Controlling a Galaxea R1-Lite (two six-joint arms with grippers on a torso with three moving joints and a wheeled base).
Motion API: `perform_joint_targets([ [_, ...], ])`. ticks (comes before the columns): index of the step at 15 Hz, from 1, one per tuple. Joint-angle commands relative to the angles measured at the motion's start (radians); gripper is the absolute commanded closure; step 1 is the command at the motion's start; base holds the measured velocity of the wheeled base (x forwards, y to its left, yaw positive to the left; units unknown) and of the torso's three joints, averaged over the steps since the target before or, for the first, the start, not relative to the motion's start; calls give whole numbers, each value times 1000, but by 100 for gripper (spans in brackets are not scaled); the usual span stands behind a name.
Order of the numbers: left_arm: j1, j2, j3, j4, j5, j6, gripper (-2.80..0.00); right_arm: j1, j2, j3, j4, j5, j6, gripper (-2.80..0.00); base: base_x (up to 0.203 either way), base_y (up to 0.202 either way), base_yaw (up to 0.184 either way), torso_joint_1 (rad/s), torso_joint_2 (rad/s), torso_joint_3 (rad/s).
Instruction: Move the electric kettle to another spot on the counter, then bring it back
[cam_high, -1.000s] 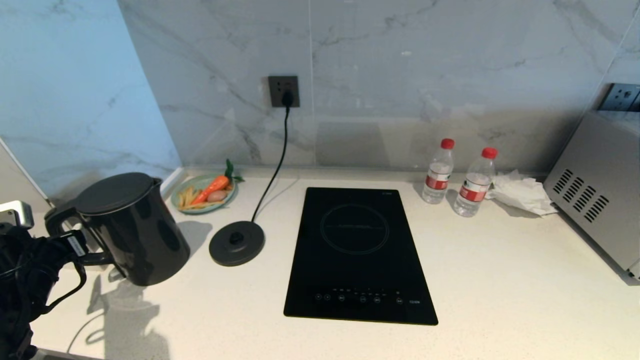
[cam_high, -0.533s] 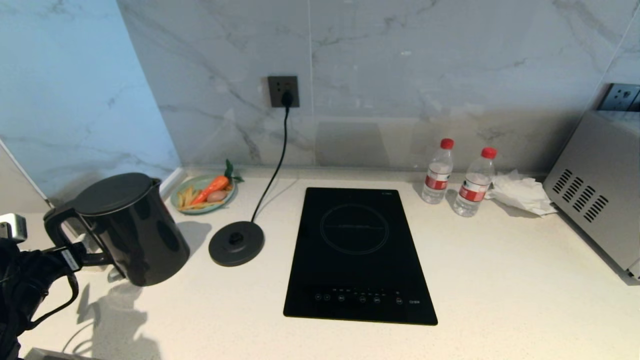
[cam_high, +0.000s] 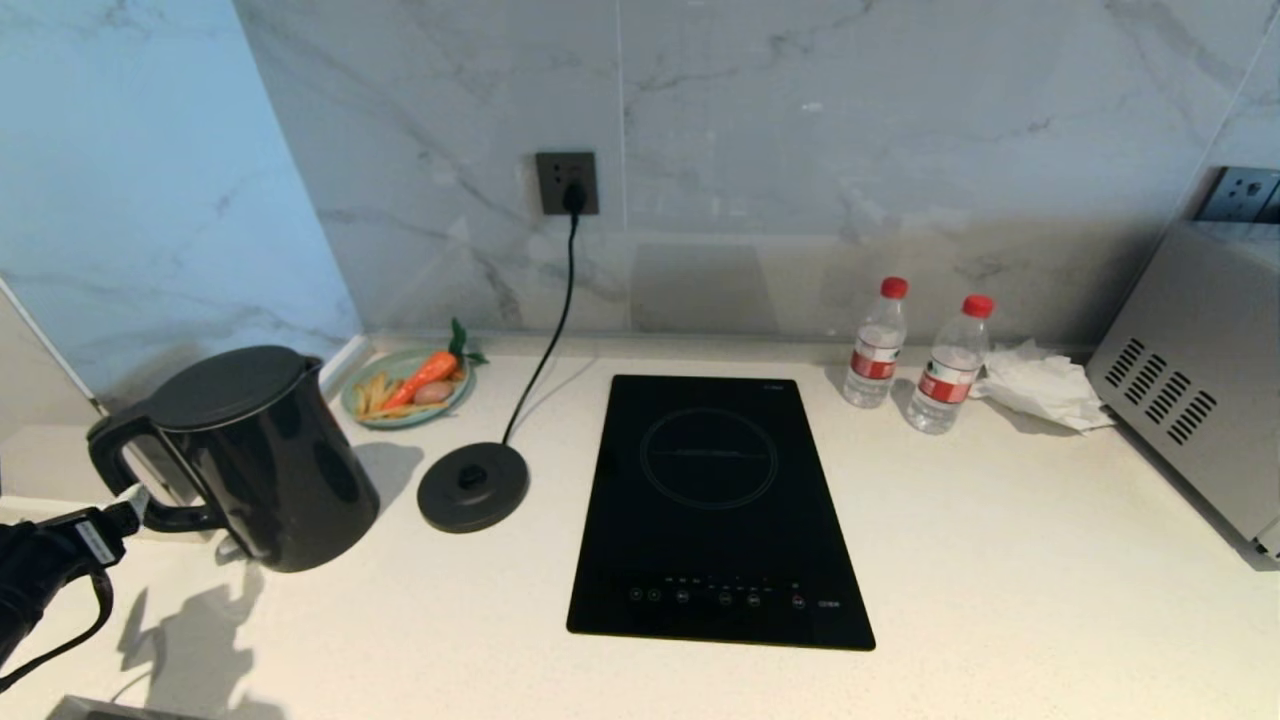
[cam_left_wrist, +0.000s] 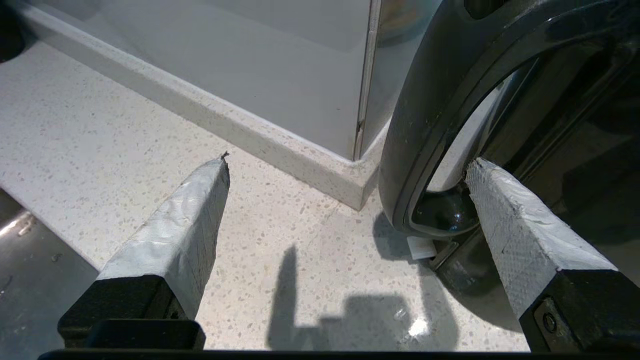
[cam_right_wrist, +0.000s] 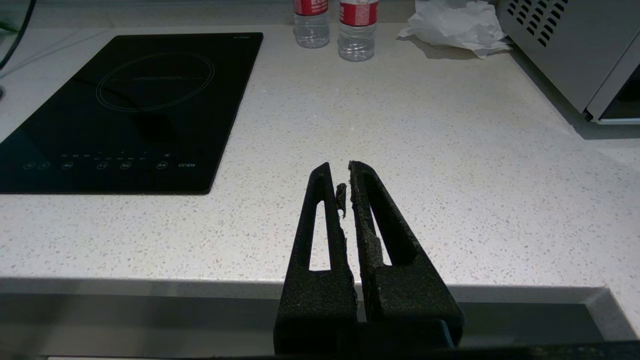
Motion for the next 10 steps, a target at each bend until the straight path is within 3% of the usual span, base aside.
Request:
perform_joint_targets([
  [1, 57, -40, 11, -9, -51, 0, -280, 0, 0, 0, 0, 0, 0, 0, 0, 0, 0, 0, 0, 0],
  [4, 132, -63, 16, -9, -144, 1, -280, 0, 0, -1, 0, 0, 0, 0, 0, 0, 0, 0, 0, 0],
  [10, 165, -186, 41, -9, -181, -2, -280, 0, 0, 0, 0, 0, 0, 0, 0, 0, 0, 0, 0, 0],
])
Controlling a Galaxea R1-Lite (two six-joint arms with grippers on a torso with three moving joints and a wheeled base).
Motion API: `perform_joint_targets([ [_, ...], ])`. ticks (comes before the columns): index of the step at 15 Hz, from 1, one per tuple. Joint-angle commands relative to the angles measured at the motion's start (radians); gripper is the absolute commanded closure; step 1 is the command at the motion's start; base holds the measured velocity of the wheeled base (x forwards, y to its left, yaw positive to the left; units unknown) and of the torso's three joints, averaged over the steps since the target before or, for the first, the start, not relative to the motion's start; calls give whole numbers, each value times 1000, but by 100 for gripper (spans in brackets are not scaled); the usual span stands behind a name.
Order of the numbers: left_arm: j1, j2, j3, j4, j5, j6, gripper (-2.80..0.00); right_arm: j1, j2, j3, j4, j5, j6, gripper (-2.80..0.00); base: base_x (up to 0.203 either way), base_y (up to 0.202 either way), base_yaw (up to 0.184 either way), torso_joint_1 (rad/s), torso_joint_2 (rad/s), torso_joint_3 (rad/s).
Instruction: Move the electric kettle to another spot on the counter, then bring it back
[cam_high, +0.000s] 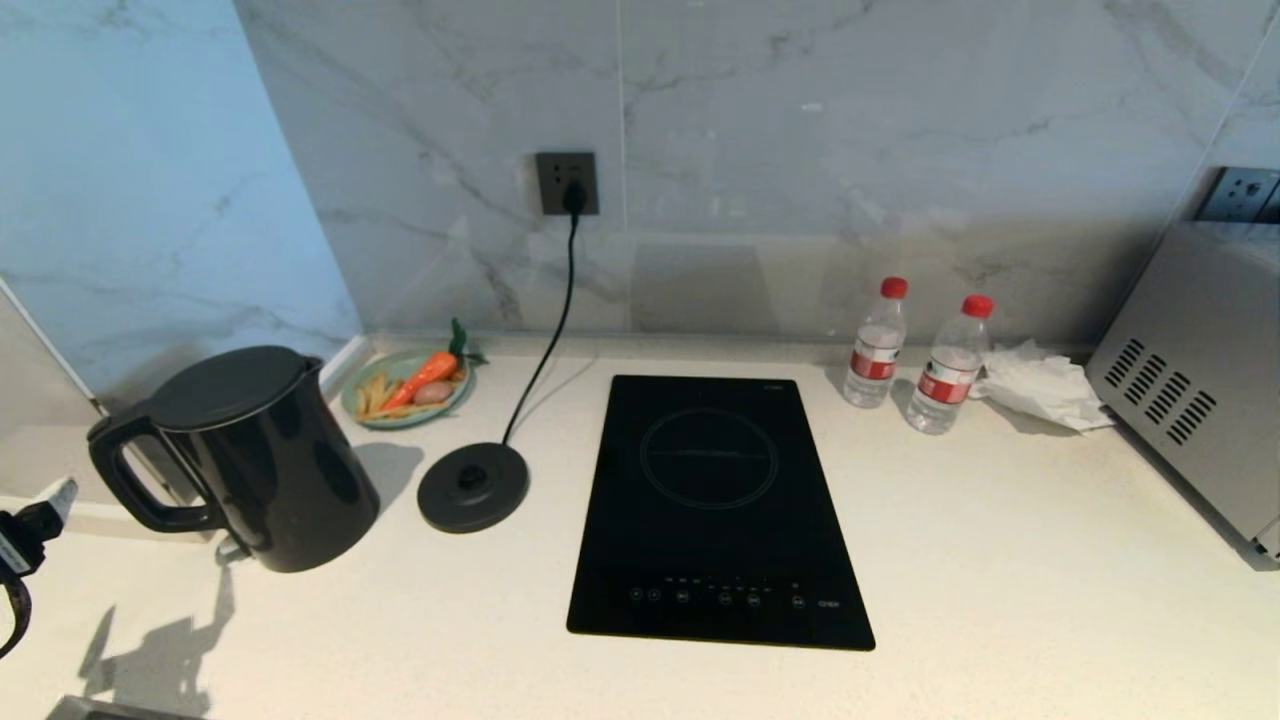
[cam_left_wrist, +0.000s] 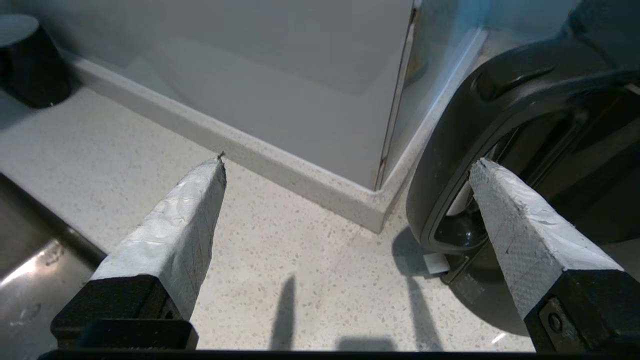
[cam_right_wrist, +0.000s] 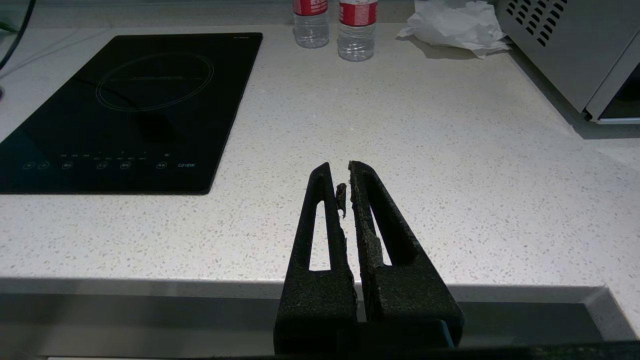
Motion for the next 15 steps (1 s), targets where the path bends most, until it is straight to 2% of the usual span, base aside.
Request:
perform_joint_targets([
  [1, 18, -86, 16, -9, -25, -2, -280, 0, 0, -1, 0, 0, 0, 0, 0, 0, 0, 0, 0, 0],
  [4, 18, -150, 39, -9, -40, -2, -280, 0, 0, 1, 0, 0, 0, 0, 0, 0, 0, 0, 0, 0],
  [5, 17, -158, 39, -9, -42, -2, 0, 0, 0, -1, 0, 0, 0, 0, 0, 0, 0, 2, 2, 40],
  [9, -8, -190, 32, -9, -41, -14, 0, 0, 0, -1, 0, 0, 0, 0, 0, 0, 0, 0, 0, 0],
  [10, -11, -205, 32, -9, -48, -51, 0, 0, 0, -1, 0, 0, 0, 0, 0, 0, 0, 0, 0, 0],
  [12, -5, -260, 18, 2, -115, -139, 0, 0, 0, 0, 0, 0, 0, 0, 0, 0, 0, 0, 0, 0],
  [14, 3, -361, -26, 132, -152, -202, 0, 0, 0, 0, 0, 0, 0, 0, 0, 0, 0, 0, 0, 0],
  [15, 2, -424, -71, 257, -164, -228, 0, 0, 0, -1, 0, 0, 0, 0, 0, 0, 0, 0, 0, 0],
])
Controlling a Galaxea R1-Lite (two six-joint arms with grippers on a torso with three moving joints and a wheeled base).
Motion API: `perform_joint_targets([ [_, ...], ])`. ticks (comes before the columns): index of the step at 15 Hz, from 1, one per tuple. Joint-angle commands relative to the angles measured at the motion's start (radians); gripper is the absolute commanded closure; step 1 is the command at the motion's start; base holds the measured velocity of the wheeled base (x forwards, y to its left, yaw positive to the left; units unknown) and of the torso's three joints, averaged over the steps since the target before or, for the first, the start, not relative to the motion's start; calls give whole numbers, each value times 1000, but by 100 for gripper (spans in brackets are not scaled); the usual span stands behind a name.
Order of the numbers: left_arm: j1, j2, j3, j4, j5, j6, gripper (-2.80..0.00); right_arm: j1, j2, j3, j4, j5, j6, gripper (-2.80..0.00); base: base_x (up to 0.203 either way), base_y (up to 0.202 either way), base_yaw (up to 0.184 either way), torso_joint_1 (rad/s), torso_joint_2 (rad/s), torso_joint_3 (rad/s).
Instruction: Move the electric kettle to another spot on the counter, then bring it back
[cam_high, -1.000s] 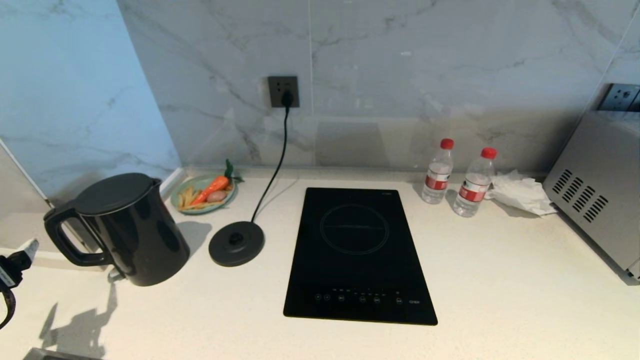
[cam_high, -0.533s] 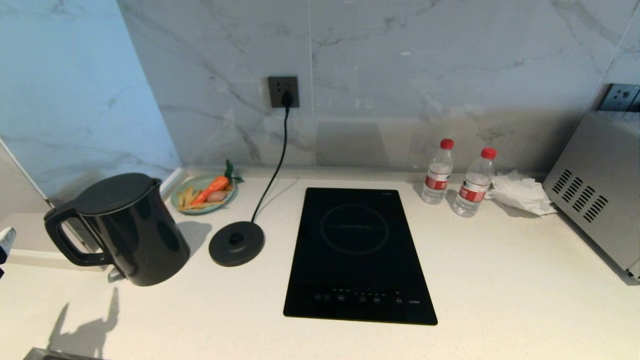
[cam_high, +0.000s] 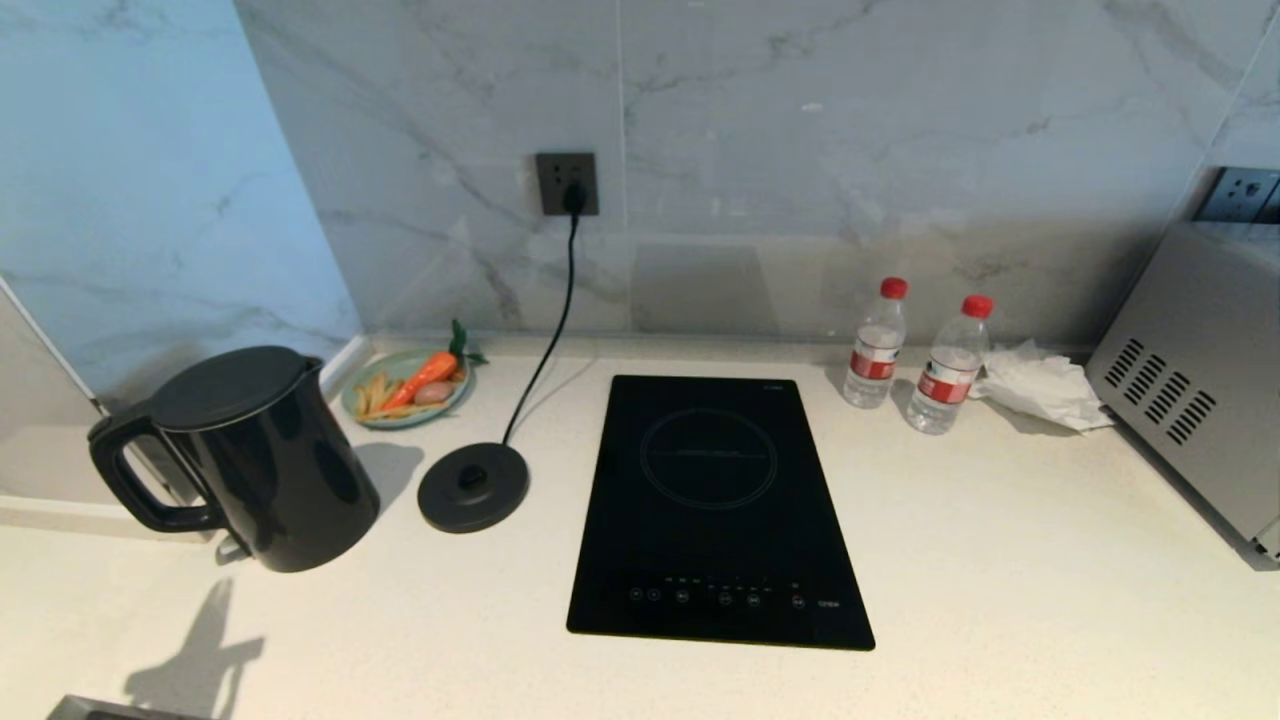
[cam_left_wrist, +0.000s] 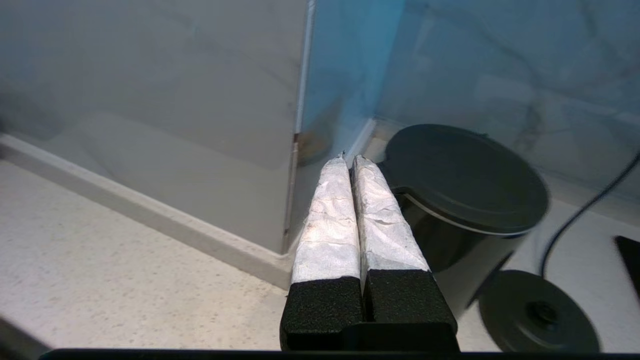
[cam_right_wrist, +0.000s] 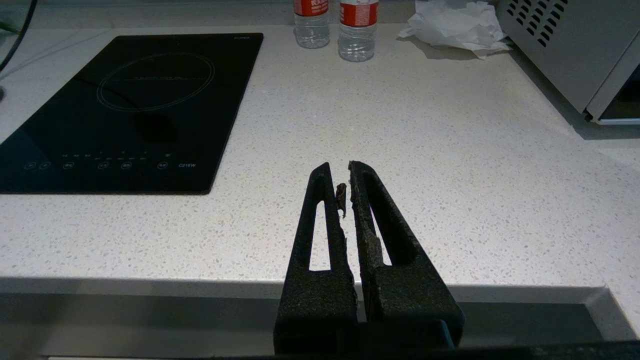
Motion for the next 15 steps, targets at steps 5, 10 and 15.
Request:
perform_joint_targets([
  [5, -202, -405, -375, 832, -58, -191, 0, 0, 0, 0, 0, 0, 0, 0, 0, 0, 0, 0, 0, 0],
  [10, -424, -564, -526, 1220, -401, -321, 0, 0, 0, 0, 0, 0, 0, 0, 0, 0, 0, 0, 0, 0],
  [15, -518, -687, -502, 1344, -707, -322, 0, 0, 0, 1, 0, 0, 0, 0, 0, 0, 0, 0, 0, 6],
])
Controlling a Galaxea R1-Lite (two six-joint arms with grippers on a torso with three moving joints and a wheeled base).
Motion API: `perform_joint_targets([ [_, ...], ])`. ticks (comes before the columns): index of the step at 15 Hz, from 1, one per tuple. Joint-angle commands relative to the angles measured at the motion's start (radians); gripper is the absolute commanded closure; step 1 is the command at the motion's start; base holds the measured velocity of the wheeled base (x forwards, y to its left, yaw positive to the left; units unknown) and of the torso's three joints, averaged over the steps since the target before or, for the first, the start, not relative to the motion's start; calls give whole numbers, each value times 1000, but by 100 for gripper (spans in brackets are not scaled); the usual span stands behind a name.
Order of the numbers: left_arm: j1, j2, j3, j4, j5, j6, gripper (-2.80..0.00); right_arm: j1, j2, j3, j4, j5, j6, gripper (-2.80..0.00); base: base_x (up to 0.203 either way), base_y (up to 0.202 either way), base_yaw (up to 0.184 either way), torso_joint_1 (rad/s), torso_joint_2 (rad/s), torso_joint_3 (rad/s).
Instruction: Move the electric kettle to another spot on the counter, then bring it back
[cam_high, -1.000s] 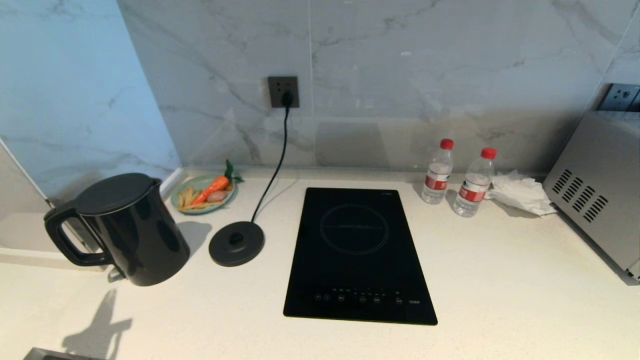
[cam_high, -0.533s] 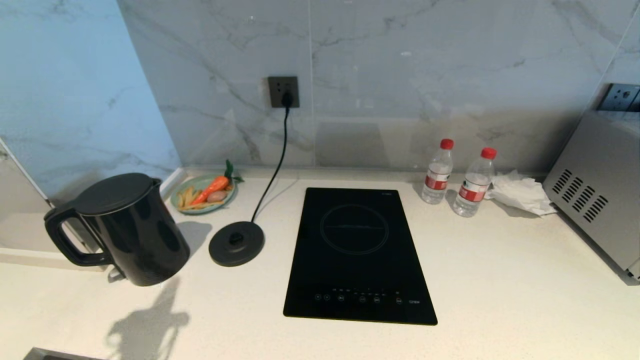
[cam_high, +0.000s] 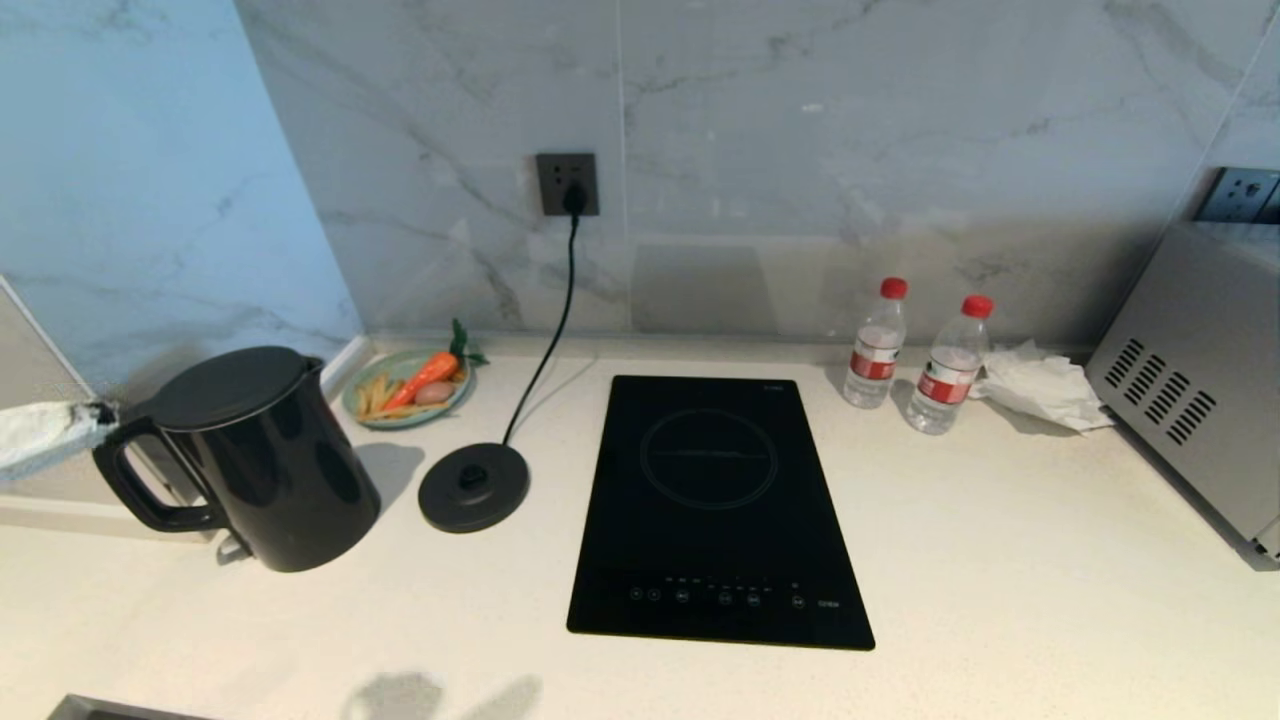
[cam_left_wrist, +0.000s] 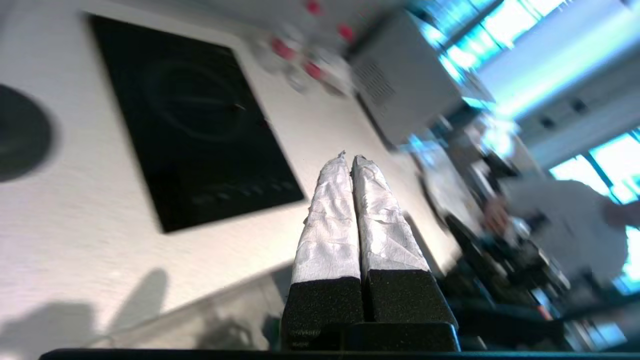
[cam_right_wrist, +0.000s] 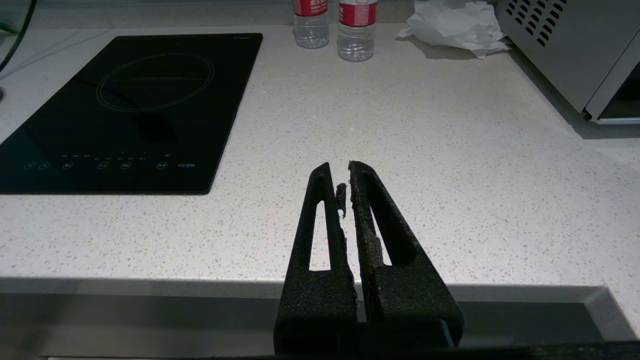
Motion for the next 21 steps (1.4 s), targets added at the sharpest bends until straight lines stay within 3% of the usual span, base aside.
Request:
perform_joint_targets([
  [1, -110, -62, 9, 31, -33, -3, 0, 0, 0, 0, -1, 0, 0, 0, 0, 0, 0, 0, 0, 0],
  [2, -154, -95, 11, 70, -34, -2, 0, 0, 0, 0, -1, 0, 0, 0, 0, 0, 0, 0, 0, 0],
  [6, -181, -253, 70, 122, -35, -2, 0, 0, 0, 0, -1, 0, 0, 0, 0, 0, 0, 0, 0, 0],
  [9, -322, -384, 101, 206, -28, -2, 0, 0, 0, 1, -1, 0, 0, 0, 0, 0, 0, 0, 0, 0],
  [10, -336, -427, 121, 221, -19, -2, 0, 0, 0, 1, -1, 0, 0, 0, 0, 0, 0, 0, 0, 0],
  [14, -269, -571, 178, 302, 20, -1, 0, 0, 0, 0, -1, 0, 0, 0, 0, 0, 0, 0, 0, 0],
  [18, -263, -742, 255, 339, 38, 0, 0, 0, 0, 1, -1, 0, 0, 0, 0, 0, 0, 0, 0, 0],
  [21, -266, -856, 316, 413, 117, 39, 0, 0, 0, 0, -1, 0, 0, 0, 0, 0, 0, 0, 0, 0],
])
